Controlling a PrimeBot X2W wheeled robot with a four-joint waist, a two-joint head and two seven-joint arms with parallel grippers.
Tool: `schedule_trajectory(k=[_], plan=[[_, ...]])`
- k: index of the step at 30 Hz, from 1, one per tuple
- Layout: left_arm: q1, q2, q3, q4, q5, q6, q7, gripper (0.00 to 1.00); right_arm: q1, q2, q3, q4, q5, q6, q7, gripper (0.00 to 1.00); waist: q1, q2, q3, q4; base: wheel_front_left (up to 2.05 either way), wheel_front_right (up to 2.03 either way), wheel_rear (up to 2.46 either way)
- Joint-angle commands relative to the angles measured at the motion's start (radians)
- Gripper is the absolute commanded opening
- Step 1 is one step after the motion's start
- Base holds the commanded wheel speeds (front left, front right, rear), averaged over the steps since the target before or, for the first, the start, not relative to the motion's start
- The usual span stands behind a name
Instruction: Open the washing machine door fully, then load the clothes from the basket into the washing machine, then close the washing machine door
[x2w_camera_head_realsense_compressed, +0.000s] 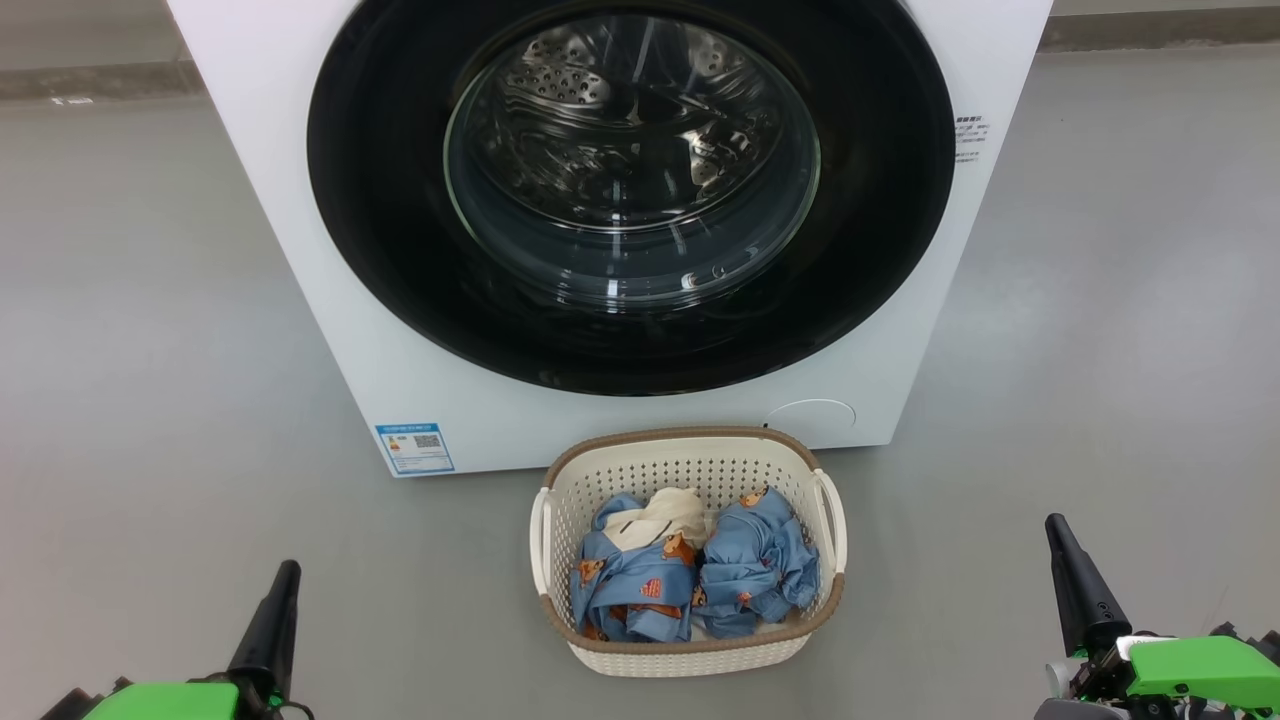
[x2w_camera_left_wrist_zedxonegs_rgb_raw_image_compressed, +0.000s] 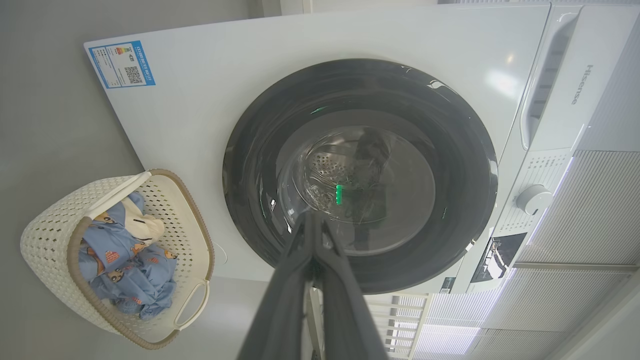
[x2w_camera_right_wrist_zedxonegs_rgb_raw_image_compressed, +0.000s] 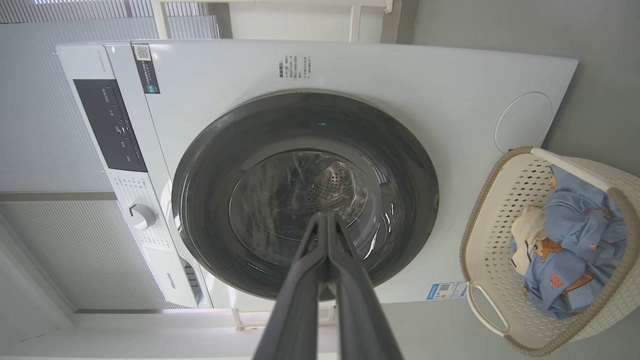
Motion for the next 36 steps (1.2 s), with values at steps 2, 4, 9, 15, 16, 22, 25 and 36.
schedule_trajectory(k=[2, 4, 9, 15, 16, 22, 25, 36], plan=[[-0.043, 0.012, 0.034, -0.019, 0.009, -0.003, 0.002, 0.00, -0.044, -0.003, 0.021, -0.026, -0.008, 0.002, 0.007, 0.00, 0.0001, 0.0000, 0.000, 0.000, 0.00, 0.00, 0.00], [-0.043, 0.012, 0.035, -0.019, 0.010, -0.003, 0.003, 0.00, -0.044, -0.003, 0.021, -0.026, -0.008, 0.002, 0.007, 0.00, 0.0001, 0.0000, 0.000, 0.000, 0.00, 0.00, 0.00], [-0.043, 0.012, 0.035, -0.019, 0.010, -0.003, 0.003, 0.00, -0.044, -0.003, 0.020, -0.026, -0.009, 0.002, 0.007, 0.00, 0.0001, 0.0000, 0.000, 0.000, 0.00, 0.00, 0.00], [-0.043, 0.011, 0.036, -0.019, 0.011, -0.003, 0.004, 0.00, -0.044, -0.002, 0.019, -0.026, -0.009, 0.002, 0.008, 0.00, 0.0001, 0.0000, 0.000, 0.000, 0.00, 0.00, 0.00], [-0.043, 0.011, 0.036, -0.019, 0.011, -0.003, 0.004, 0.00, -0.044, -0.002, 0.019, -0.026, -0.009, 0.002, 0.008, 0.00, 0.0001, 0.0000, 0.000, 0.000, 0.00, 0.00, 0.00], [-0.043, 0.011, 0.037, -0.019, 0.011, -0.003, 0.004, 0.00, -0.044, -0.002, 0.019, -0.026, -0.010, 0.002, 0.008, 0.00, 0.0001, 0.0000, 0.000, 0.000, 0.00, 0.00, 0.00], [-0.043, 0.010, 0.037, -0.019, 0.012, -0.003, 0.004, 0.00, -0.044, -0.002, 0.019, -0.026, -0.010, 0.002, 0.008, 0.00, 0.0001, 0.0000, 0.000, 0.000, 0.00, 0.00, 0.00], [-0.043, 0.010, 0.038, -0.019, 0.012, -0.003, 0.005, 0.00, -0.044, -0.001, 0.018, -0.026, -0.010, 0.002, 0.009, 0.00, 0.0001, 0.0000, 0.000, 0.000, 0.00, 0.00, 0.00]])
